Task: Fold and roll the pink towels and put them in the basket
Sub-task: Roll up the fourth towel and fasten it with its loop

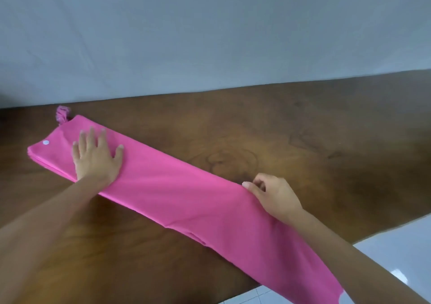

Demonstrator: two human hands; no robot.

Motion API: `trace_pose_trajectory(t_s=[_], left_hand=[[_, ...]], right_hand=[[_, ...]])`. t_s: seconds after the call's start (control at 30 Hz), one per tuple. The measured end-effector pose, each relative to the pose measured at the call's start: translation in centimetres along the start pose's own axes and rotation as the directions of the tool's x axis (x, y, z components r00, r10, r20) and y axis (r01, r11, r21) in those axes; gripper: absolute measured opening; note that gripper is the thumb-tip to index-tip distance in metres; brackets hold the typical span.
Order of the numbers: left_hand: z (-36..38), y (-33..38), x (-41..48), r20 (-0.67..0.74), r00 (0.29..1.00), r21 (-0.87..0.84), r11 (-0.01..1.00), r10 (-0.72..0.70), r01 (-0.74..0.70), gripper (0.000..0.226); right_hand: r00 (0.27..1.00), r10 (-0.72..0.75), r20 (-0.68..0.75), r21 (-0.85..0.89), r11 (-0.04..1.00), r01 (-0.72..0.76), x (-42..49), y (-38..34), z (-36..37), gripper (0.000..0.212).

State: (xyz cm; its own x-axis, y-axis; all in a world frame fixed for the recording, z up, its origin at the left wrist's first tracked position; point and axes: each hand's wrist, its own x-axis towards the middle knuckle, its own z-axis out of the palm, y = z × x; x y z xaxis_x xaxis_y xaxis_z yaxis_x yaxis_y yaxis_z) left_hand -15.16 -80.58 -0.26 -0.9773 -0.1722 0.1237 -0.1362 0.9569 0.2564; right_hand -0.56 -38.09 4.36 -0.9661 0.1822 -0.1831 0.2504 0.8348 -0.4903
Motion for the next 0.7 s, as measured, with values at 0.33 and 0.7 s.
trace_pose_trajectory(t_s=[0.33, 0.7], left_hand=[[1.0, 6.7, -4.6, 0.25, 0.851, -0.036, 0.883, 0.461, -0.468, 0.081], [1.2, 9.6, -6.5, 0.209, 0.973, 0.066, 0.991, 0.1, -0.116, 0.072]], right_hand=[[0.988, -0.094, 0.122, -0.062, 0.993, 0.102, -2.9, 5.4, -2.4, 0.034], [0.989, -0.105, 0.106, -0.396, 0.908, 0.139, 9.7, 3.5, -6.8, 0.051]])
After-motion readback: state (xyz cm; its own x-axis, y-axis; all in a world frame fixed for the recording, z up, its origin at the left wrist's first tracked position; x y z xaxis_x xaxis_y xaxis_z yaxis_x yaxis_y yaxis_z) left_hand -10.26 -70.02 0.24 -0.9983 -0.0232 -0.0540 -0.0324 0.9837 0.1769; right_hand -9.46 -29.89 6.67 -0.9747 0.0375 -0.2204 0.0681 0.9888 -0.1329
